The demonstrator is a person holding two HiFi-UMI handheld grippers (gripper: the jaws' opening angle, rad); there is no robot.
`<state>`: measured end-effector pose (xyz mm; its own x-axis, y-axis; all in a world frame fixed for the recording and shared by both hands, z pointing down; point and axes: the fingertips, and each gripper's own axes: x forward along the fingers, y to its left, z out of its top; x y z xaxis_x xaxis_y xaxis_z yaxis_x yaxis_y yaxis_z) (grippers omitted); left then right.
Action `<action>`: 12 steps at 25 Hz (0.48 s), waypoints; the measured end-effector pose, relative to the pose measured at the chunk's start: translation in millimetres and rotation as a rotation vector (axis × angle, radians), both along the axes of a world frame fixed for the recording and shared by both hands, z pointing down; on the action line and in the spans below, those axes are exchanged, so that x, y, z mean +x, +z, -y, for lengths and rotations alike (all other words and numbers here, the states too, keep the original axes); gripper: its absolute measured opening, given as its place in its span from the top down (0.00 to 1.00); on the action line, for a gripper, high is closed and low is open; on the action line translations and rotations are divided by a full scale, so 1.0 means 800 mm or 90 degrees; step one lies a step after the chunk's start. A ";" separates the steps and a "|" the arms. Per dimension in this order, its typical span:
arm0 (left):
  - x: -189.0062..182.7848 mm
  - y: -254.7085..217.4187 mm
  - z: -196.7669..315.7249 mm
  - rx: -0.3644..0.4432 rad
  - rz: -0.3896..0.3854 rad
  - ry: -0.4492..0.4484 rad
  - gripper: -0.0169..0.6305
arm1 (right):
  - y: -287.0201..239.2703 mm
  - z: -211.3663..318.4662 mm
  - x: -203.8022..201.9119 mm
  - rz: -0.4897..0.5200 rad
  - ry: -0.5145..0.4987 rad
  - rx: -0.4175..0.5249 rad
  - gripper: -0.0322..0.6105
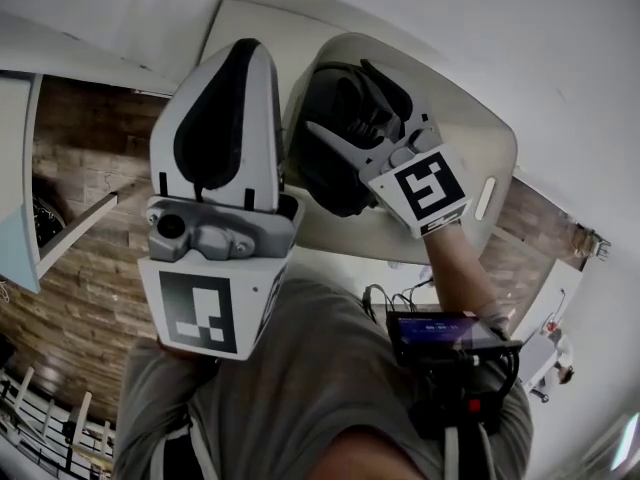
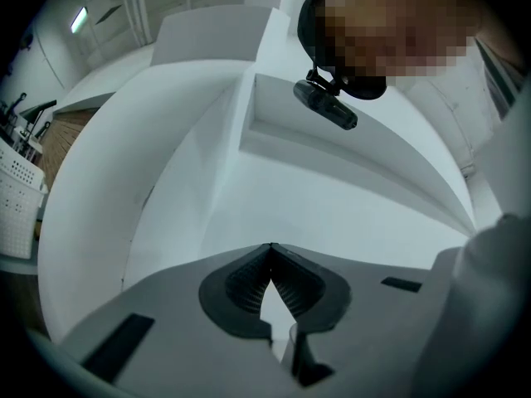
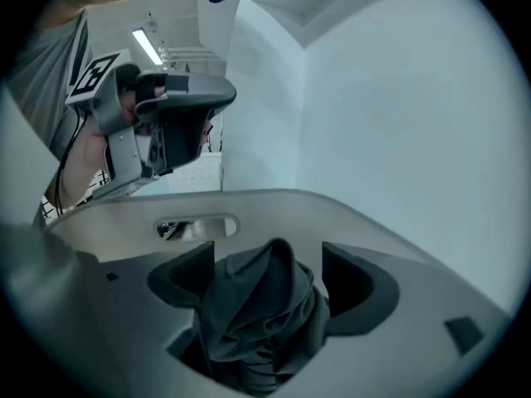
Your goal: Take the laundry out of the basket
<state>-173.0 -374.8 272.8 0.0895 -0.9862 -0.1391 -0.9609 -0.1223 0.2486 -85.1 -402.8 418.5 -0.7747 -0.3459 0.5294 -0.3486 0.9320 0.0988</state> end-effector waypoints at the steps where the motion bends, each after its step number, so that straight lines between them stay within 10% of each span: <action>1: -0.001 -0.004 0.004 0.004 -0.001 0.000 0.96 | 0.010 -0.002 0.000 -0.010 -0.006 -0.008 0.32; 8: 0.002 -0.024 0.004 0.017 0.015 -0.004 0.96 | 0.050 -0.007 0.005 -0.061 -0.016 -0.021 0.35; 12: 0.005 -0.027 -0.005 0.017 0.023 -0.004 0.96 | 0.060 -0.010 0.009 -0.086 -0.008 -0.018 0.74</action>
<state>-169.1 -370.5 251.1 0.0882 -0.9828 -0.1624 -0.9700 -0.1218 0.2105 -77.8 -394.5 466.6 -0.7001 -0.3200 0.6384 -0.3219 0.9394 0.1179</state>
